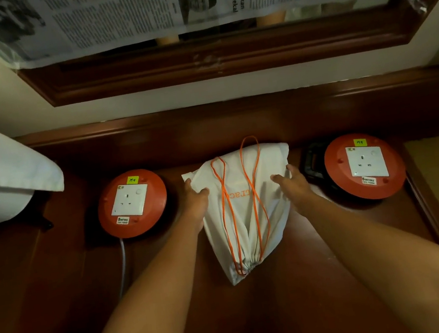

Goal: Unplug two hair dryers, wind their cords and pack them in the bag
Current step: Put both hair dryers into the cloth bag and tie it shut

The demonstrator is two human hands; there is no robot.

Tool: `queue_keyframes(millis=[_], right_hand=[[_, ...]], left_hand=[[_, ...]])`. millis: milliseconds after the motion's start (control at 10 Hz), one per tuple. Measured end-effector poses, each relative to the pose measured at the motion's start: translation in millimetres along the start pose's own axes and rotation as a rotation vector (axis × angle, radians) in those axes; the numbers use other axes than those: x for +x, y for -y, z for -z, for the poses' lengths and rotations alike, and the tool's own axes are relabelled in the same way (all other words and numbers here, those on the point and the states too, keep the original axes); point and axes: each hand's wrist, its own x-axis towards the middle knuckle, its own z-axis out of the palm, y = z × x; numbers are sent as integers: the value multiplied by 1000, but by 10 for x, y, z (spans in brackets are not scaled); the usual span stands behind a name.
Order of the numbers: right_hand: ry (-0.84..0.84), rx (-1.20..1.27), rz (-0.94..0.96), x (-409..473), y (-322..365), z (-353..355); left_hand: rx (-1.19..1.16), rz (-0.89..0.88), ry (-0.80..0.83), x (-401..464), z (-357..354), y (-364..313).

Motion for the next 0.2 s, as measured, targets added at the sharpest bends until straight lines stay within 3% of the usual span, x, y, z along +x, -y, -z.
queue_keyframes(millis=[200], right_hand=[[21, -58, 134, -325, 261, 60]], left_hand=[[63, -138, -4, -418, 13, -265]])
